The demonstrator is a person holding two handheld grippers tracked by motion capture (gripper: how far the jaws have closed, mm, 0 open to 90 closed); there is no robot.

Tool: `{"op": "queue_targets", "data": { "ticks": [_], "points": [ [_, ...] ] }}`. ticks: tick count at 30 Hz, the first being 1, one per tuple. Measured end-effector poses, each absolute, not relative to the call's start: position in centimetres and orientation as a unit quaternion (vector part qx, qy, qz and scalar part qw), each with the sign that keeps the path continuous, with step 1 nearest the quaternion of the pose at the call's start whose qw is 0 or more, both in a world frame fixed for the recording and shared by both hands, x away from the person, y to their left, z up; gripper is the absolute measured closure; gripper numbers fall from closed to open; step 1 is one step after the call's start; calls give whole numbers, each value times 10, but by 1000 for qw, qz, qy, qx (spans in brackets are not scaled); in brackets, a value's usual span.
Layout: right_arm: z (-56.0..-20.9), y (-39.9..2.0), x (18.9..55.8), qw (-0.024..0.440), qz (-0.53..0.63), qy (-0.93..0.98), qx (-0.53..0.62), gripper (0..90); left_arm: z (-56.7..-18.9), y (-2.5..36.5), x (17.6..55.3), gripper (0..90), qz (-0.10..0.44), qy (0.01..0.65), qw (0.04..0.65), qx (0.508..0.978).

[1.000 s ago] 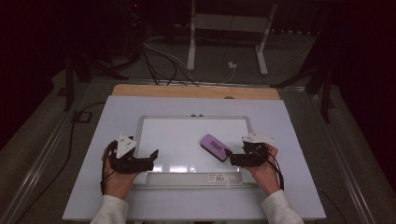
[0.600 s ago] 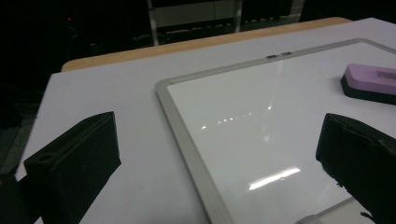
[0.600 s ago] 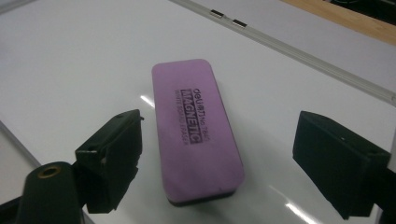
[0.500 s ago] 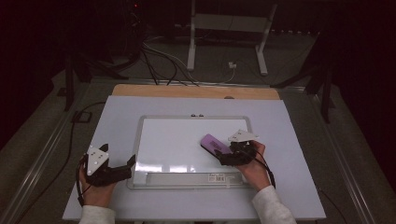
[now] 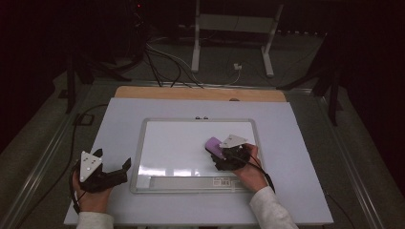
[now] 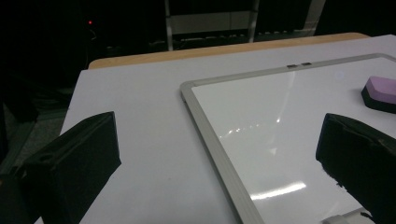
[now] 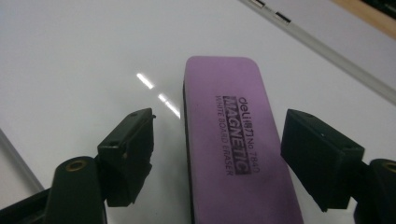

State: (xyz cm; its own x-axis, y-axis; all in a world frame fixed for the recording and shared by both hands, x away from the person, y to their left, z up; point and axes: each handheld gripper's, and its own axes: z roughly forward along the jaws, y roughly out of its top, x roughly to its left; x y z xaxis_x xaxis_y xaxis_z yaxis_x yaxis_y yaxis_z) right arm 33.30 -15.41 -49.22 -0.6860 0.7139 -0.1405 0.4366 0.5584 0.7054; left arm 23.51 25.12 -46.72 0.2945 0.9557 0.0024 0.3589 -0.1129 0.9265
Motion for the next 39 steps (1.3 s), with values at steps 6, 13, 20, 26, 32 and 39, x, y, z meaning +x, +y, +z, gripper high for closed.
{"op": "queue_targets", "data": {
  "ticks": [6,13,20,26,32,39],
  "points": [
    [-494,-156,342,199,318,860,346,228,-467,250,235,6,329,494,449,668],
    [-496,-161,356,172,311,860,365,236,-467,249,235,6,329,491,450,669],
    [-498,-165,359,173,323,849,380,278,-467,248,235,6,329,490,449,671],
    [-490,-167,361,195,326,832,405,449,-467,246,234,6,329,488,449,672],
    [-490,-168,362,194,322,822,428,624,-467,247,234,12,331,490,446,672],
    [-488,-170,357,196,312,814,448,637,-467,248,234,12,333,491,445,671]
  ]
}}
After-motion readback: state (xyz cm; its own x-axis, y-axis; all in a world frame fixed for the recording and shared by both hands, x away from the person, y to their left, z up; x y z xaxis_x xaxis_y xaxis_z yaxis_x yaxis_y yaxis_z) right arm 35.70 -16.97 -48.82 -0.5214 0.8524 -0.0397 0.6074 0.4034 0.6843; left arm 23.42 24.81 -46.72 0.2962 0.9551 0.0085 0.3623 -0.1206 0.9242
